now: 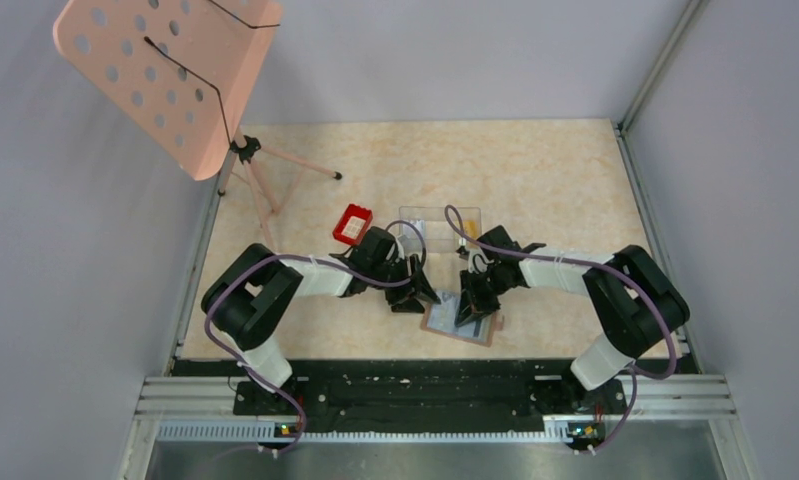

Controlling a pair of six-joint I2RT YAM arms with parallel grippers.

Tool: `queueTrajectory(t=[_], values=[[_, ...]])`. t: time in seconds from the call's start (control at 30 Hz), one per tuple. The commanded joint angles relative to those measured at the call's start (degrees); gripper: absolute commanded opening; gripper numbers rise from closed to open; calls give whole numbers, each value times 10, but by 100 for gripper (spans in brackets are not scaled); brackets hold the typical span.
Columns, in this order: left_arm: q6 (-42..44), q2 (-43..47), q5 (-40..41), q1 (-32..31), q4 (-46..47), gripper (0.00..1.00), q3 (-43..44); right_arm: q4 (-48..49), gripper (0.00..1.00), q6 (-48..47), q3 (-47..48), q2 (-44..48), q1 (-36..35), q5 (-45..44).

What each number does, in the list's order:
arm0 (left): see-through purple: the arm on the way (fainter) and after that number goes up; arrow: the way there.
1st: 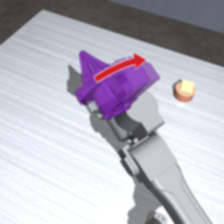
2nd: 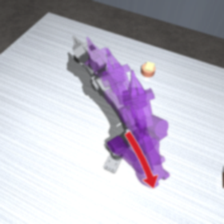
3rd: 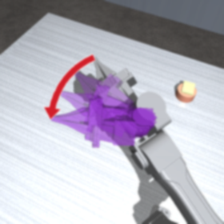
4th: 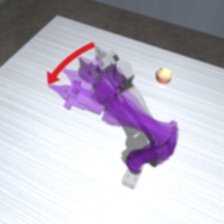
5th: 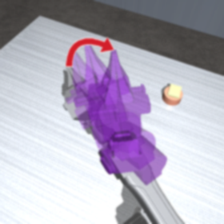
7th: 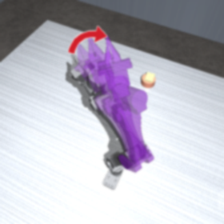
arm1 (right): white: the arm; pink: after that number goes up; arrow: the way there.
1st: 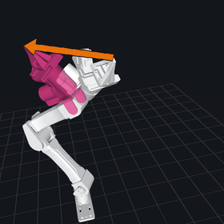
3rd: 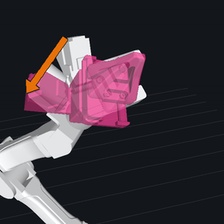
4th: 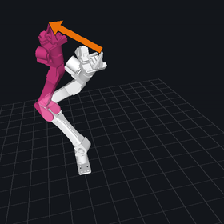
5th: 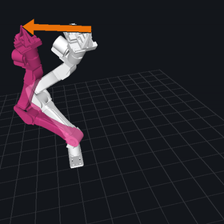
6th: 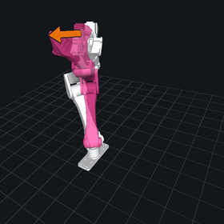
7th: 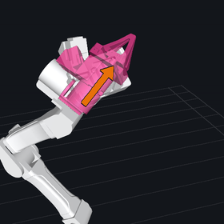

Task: Put the credit cards into the card holder
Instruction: Close the card holder at the center of the board.

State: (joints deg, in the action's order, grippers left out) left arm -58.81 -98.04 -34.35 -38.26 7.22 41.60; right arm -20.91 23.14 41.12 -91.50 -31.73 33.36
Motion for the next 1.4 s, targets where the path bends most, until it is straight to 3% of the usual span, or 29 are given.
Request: queueTrajectory(t=[0.0, 0.2, 0.63, 0.83, 1.0, 1.37], values=[[14, 2, -9, -9, 22, 58, 18, 8, 0, -18, -13, -17, 1, -38], [23, 32, -49, -14, 23, 50, 24, 5, 0, -19, -4, -26, 2, -37], [68, 18, -45, -46, -58, 45, 88, -7, 0, -21, 6, -20, 2, -41], [86, 13, 1, -51, -127, 31, 109, -16, 0, -25, 16, -19, 2, -43], [102, 20, 38, -51, -181, 0, 121, -20, 0, -26, 29, -15, 1, -41], [119, 103, 136, -38, -311, 0, 106, -18, 0, -24, 72, 20, 1, -26]])
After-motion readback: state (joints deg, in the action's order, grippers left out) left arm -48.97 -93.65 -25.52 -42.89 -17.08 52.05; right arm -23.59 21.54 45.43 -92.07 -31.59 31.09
